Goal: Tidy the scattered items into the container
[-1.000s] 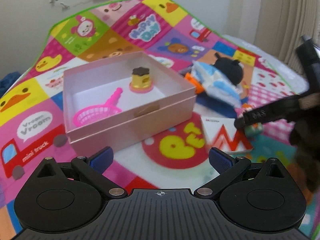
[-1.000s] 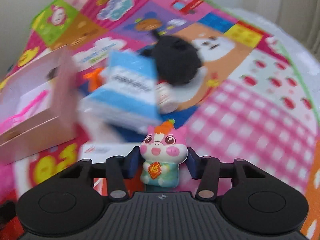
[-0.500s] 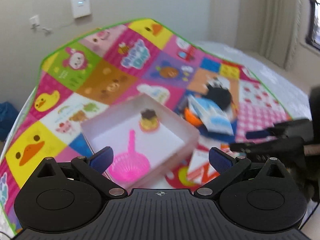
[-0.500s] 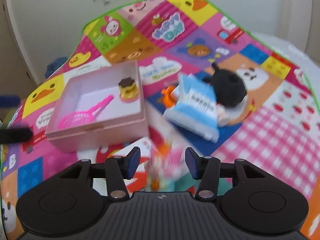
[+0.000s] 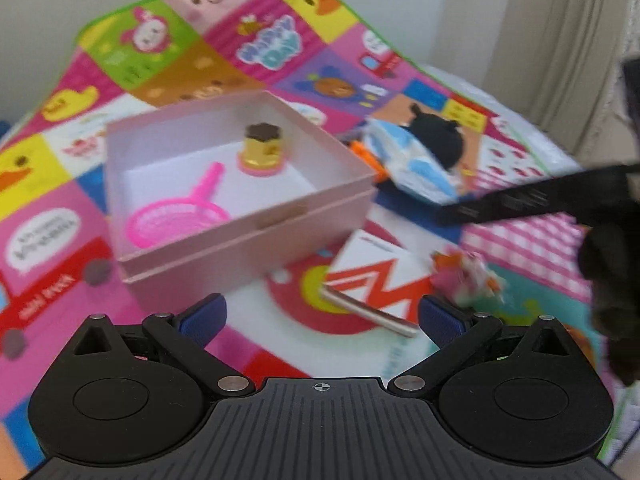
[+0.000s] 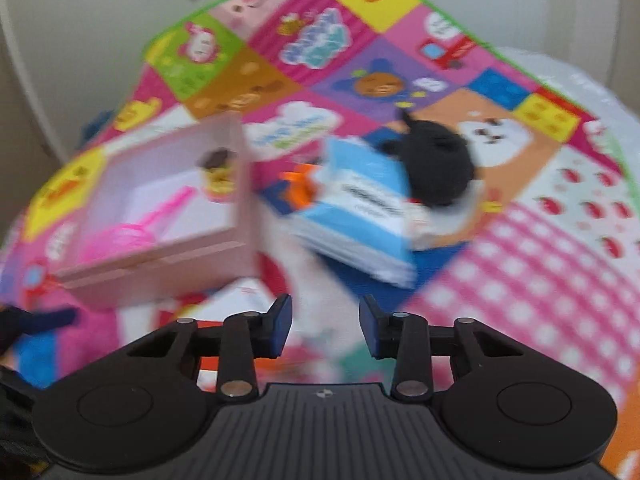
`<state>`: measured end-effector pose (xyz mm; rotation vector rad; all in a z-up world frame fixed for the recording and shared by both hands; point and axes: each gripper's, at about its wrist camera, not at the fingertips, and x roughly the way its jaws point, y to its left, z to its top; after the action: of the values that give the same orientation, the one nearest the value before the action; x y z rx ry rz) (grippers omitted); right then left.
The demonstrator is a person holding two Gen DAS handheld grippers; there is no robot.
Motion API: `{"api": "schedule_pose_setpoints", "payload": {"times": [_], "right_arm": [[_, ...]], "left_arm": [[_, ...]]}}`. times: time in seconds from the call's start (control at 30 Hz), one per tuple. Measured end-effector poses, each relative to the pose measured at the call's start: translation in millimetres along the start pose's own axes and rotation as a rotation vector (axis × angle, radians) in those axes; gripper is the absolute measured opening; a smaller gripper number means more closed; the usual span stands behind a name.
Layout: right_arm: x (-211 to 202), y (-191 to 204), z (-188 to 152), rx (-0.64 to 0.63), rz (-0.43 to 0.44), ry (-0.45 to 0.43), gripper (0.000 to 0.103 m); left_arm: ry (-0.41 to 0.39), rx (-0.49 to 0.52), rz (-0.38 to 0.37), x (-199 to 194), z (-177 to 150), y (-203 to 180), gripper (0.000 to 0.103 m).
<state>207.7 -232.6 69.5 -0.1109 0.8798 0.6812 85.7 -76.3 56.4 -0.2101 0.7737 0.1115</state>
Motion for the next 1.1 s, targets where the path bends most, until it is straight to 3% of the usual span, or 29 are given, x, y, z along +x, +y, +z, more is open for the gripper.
{"api": "schedule_pose_setpoints", "payload": {"times": [0.1,0.27,0.37,0.47,0.53,0.6,0.7,0.9,1.0,1.1], "right_arm": [[25,12,14,0.01,0.017,0.032,0.036],[73,7,19,0.141,0.081,0.154,0.038],[70,26,8,0.051,0.13,0.199,0.041],[49,39,-4,-0.032,0.246,0.264,0.041],[24,39,-9,-0.082,0.234,0.213,0.041],[-2,32,-12,-0.137,0.169,0.133,0.042],[-29,28,-27,-0.273,0.037,0.058,0.057],[-32,22,-52,-0.33,0.027,0.091,0.064],[-23,25,-56,-0.349,0.013,0.065,0.069],[-18,23,-56,-0.332,0.033,0.043,0.073]], "left_arm": [[0.03,0.028,0.002,3,-5,0,0.103],[0.046,0.157,0.064,2,-16,-4,0.103],[0.068,0.187,0.027,4,-20,-7,0.103],[0.082,0.21,-0.008,5,-24,-11,0.103],[0.084,0.214,-0.012,6,-26,-12,0.103],[0.088,0.204,-0.004,7,-26,-12,0.103],[0.089,0.19,0.0,8,-25,-11,0.103],[0.093,0.194,0.008,10,-26,-11,0.103],[0.143,0.171,0.011,14,-28,-10,0.103],[0.19,0.249,-0.063,16,-25,-22,0.103]]}}
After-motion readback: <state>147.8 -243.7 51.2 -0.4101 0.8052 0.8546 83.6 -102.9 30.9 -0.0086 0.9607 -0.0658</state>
